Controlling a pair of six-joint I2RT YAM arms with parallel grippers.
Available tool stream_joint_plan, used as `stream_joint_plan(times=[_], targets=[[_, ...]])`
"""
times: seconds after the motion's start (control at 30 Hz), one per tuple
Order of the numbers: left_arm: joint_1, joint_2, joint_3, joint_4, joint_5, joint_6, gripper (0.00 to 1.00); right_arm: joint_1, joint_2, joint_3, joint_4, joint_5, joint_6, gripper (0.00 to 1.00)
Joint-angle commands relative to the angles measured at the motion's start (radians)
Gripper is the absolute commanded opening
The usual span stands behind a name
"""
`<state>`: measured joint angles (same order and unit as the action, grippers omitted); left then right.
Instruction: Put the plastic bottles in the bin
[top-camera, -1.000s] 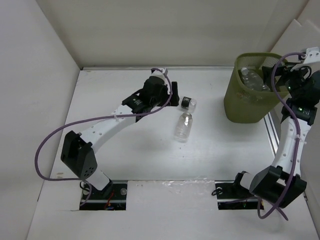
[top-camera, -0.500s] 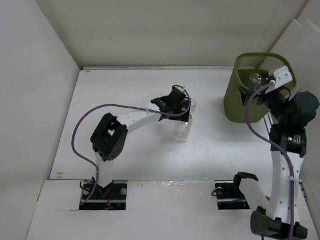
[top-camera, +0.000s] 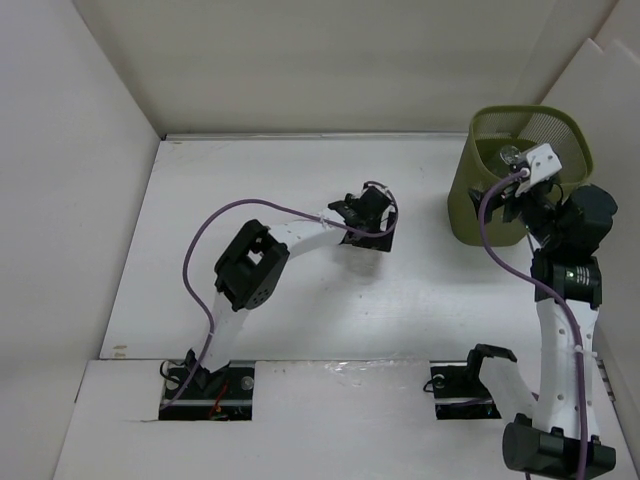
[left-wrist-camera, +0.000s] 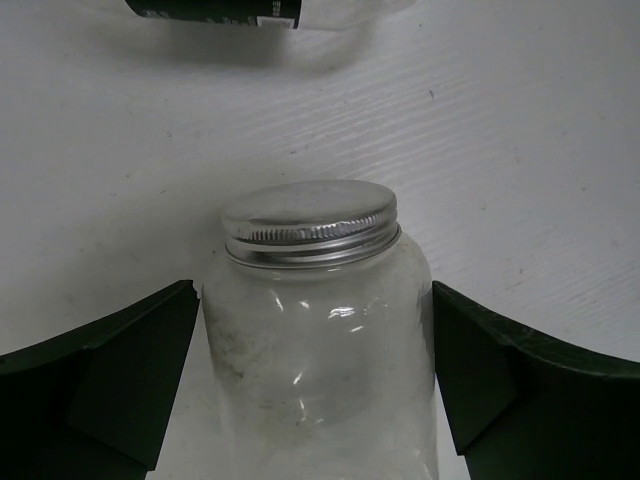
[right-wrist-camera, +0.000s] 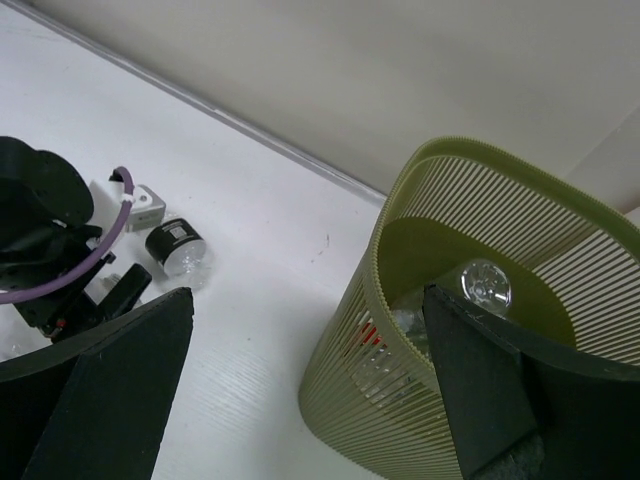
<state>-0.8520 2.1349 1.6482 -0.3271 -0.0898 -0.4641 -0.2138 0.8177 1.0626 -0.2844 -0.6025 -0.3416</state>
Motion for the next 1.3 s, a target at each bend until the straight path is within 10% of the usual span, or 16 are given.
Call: stream_joint_plan(times=[0.0,0.13,0.27,0.33,0.4,0.8,1.0,1.27], targets=[[0.002,-0.001,0.044,-0.024,-0.004,-0.018,0.9,0.01,-0.018,-0.003,0.008,-0.026,-0.022,1.0],[0.002,0.019,0.035,-0.024,-0.004,-0.027,0.84,0.01,-0.028,-0.032,0.02,-0.052,-0.022,1.0],[0.002,0.045,0.035,-0.024,-0.013,-0.027,0.51,0.01,-0.038,-0.093,0.063,-0.124,-0.013,1.0],[0.002,0.045,0.044,-0.033,-0.013,-0.047,0.12,0.01,-0.051,-0.122,0.093,-0.198,-0.026,1.0],[0.002,-0.002,0.03,-0.033,-0.039,-0.062,0.02,0.01,-0.063,-0.164,0.105,-0.246,-0.036,1.0],[0.027,-0.562,-0.099,0.141,-0.376,-0.108,0.0,0.198,-0.028,-0.328,0.558,-0.448,0.226,1.0],[0.05,-0.831,-0.42,0.708,-0.207,0.033,0.0,0.399,0.147,-0.375,1.132,-0.359,0.539,1.0],[0.05,-0.905,-0.488,0.896,0.05,0.168,0.0,0.531,0.351,-0.28,1.437,-0.215,0.78,1.0]])
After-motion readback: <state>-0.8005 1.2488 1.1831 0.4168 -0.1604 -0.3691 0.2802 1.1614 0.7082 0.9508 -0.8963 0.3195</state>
